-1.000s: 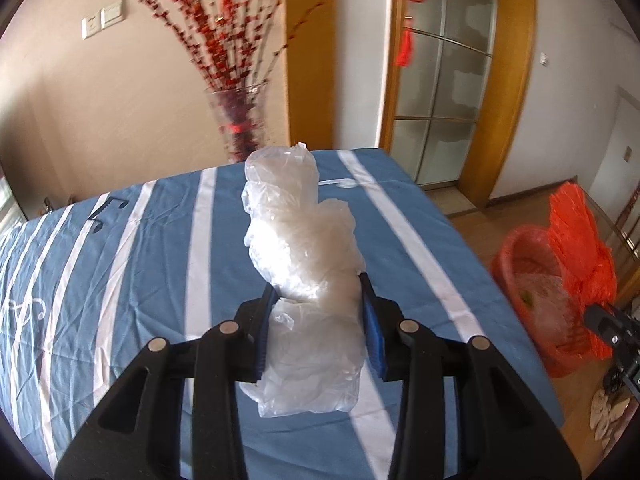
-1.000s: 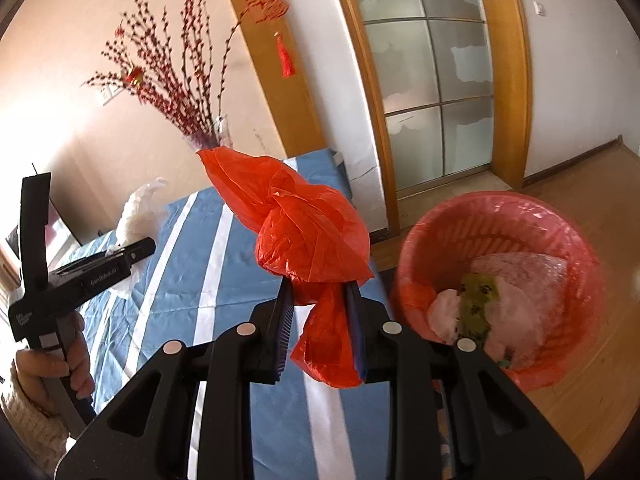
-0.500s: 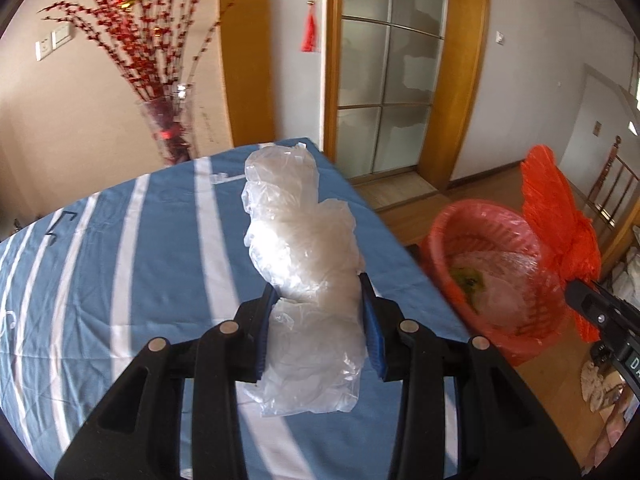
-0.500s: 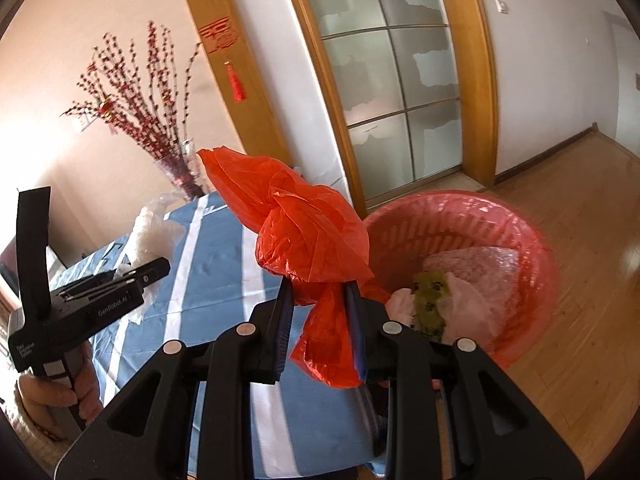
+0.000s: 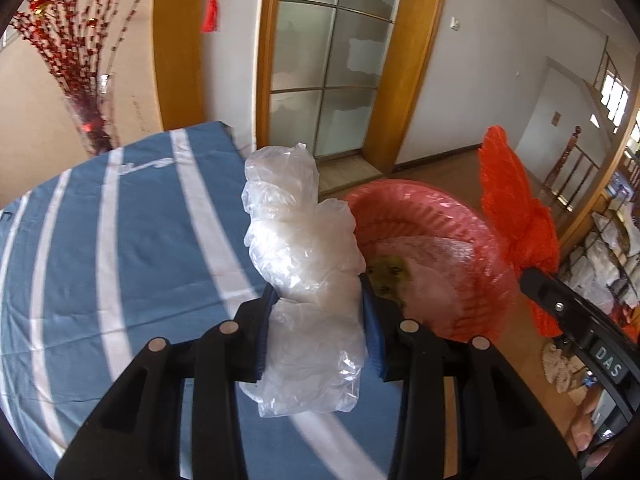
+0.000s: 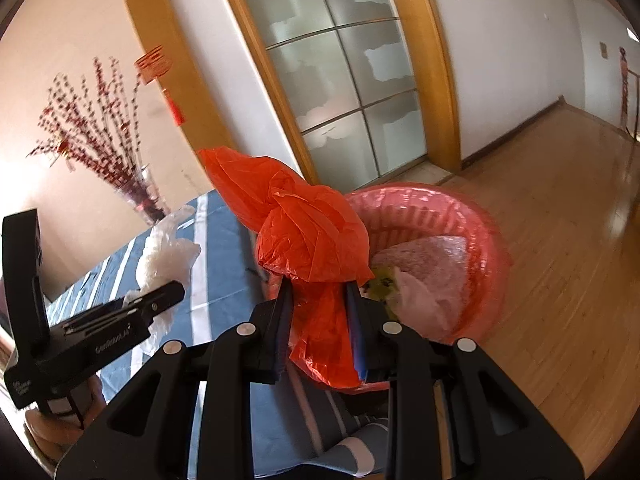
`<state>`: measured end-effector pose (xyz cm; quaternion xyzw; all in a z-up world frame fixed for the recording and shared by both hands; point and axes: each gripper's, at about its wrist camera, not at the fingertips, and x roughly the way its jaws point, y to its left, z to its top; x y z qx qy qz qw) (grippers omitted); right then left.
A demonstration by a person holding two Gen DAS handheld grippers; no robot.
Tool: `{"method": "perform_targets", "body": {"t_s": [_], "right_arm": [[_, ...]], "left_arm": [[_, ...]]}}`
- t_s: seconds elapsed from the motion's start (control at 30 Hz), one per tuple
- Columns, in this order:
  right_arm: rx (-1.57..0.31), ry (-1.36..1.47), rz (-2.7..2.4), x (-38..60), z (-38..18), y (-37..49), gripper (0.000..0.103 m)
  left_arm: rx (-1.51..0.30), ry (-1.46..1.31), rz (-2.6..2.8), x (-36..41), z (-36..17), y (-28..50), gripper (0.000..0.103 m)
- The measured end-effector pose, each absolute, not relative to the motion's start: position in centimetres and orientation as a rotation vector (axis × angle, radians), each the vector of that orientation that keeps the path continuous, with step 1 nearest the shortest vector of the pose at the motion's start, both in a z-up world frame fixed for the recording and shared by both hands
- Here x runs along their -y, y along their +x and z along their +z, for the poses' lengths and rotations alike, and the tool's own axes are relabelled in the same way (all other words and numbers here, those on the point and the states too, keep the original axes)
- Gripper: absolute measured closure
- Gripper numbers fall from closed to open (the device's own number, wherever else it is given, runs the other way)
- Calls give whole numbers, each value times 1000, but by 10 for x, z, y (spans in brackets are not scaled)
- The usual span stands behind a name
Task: Collect trash
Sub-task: 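Carry both bags over the wastebasket and open both tools to release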
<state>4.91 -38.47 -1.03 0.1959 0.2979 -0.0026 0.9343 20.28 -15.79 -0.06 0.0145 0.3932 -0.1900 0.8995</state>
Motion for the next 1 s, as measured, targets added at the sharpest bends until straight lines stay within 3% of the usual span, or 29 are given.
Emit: {"method": "perform_targets", "body": {"t_s": [0.47, 0.6, 0.7, 1.0], "right_arm": [[-587, 520, -55, 429, -16, 62, 75], [-568, 588, -42, 444, -13, 77, 57], [-565, 595, -59, 448, -14, 77, 52], [-541, 514, -135, 433, -14, 40, 24]], "left_arm": [[-870, -34, -523, 213, -13, 221, 62], [-900, -55, -527, 224, -20, 233, 54], [-915, -55, -529, 226, -24, 236, 50], [-865, -13, -479, 190, -23, 214, 34]]}}
